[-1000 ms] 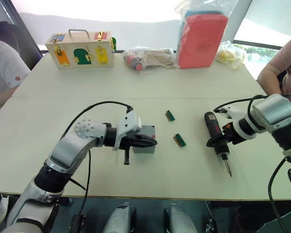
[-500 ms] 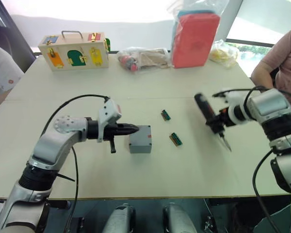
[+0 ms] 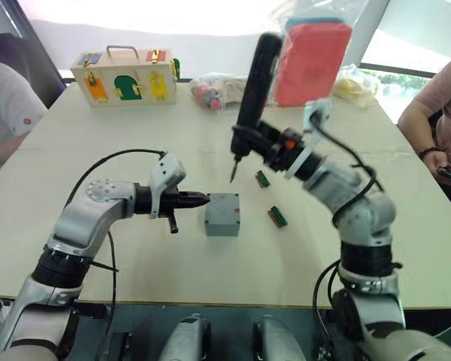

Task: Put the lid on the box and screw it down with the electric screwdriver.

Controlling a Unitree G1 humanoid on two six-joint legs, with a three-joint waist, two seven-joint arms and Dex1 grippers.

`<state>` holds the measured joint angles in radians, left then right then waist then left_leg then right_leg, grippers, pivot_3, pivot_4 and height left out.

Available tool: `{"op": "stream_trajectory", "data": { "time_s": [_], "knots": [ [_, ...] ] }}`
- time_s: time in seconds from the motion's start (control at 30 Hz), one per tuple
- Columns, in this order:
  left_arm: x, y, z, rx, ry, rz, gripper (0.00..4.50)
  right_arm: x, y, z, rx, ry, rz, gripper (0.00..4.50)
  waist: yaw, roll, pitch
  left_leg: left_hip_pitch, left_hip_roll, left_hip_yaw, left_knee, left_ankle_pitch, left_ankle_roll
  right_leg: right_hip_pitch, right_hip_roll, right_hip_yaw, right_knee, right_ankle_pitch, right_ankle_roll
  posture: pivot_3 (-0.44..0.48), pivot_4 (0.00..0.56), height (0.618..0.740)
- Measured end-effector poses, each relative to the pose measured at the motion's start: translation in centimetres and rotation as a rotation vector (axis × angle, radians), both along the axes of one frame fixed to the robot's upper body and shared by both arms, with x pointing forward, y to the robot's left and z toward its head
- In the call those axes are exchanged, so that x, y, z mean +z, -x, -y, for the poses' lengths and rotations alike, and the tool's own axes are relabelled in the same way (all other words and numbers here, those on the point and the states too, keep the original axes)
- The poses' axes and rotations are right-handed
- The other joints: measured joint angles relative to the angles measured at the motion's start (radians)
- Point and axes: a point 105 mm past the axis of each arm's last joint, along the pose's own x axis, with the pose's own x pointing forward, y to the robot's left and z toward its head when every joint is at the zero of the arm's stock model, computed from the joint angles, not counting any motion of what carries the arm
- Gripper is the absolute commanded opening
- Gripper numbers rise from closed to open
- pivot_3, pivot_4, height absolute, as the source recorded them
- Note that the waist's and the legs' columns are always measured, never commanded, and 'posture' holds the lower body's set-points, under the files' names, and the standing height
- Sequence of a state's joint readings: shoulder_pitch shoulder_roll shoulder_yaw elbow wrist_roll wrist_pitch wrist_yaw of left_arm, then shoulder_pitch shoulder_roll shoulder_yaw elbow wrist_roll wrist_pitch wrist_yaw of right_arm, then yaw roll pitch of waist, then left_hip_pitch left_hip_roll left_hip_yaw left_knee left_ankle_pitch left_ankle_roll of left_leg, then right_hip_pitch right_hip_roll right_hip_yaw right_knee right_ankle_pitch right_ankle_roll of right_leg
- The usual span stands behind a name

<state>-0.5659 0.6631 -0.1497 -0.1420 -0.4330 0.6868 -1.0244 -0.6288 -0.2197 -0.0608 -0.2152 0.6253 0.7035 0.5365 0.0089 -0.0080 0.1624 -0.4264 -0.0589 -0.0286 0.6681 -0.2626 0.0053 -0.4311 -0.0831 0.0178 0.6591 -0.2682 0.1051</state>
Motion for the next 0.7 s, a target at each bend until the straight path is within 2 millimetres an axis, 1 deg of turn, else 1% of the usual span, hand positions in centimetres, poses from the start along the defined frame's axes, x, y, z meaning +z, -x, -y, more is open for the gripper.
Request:
{"op": "stream_trajectory", "data": {
  "time_s": [0.23, 0.37, 0.53, 0.7],
  "knots": [
    [-1.8, 0.3, 0.5, -0.039, -0.108, 0.005, 0.0, -1.6, -0.2, 0.1, -0.042, 0.065, 0.028, 1.83, -0.017, 0.0, 0.0, 0.0, 0.001, 0.0, -0.001, 0.0, 0.0, 0.0, 0.001, 0.0, 0.0, 0.0, 0.0, 0.0, 0.15, 0.738],
    [-1.9, 0.3, 1.1, -0.051, -0.11, 0.023, 0.0, -2.4, -0.6, 0.8, -0.087, 0.121, 0.055, 1.83, -0.022, 0.0, 0.0, 0.001, 0.001, 0.0, -0.001, 0.0, 0.0, 0.0, 0.001, 0.0, 0.0, 0.0, 0.0, 0.0, 0.15, 0.738],
    [-2.0, 0.6, 1.7, -0.072, -0.115, 0.039, 0.0, -3.9, -1.0, 0.9, -0.101, 0.162, 0.028, 1.83, -0.024, 0.0, 0.0, 0.001, 0.002, 0.0, -0.001, 0.0, 0.0, 0.0, 0.002, 0.0, 0.0, 0.0, 0.0, 0.0, 0.15, 0.738],
    [-2.0, 0.7, 1.7, -0.074, -0.119, 0.044, 0.0, -3.9, -1.0, 0.6, -0.094, 0.129, 0.019, 1.83, -0.024, 0.0, 0.0, 0.001, 0.002, 0.0, -0.001, 0.0, 0.0, 0.0, 0.002, 0.0, 0.0, 0.0, 0.0, 0.0, 0.15, 0.738]
  ]
}}
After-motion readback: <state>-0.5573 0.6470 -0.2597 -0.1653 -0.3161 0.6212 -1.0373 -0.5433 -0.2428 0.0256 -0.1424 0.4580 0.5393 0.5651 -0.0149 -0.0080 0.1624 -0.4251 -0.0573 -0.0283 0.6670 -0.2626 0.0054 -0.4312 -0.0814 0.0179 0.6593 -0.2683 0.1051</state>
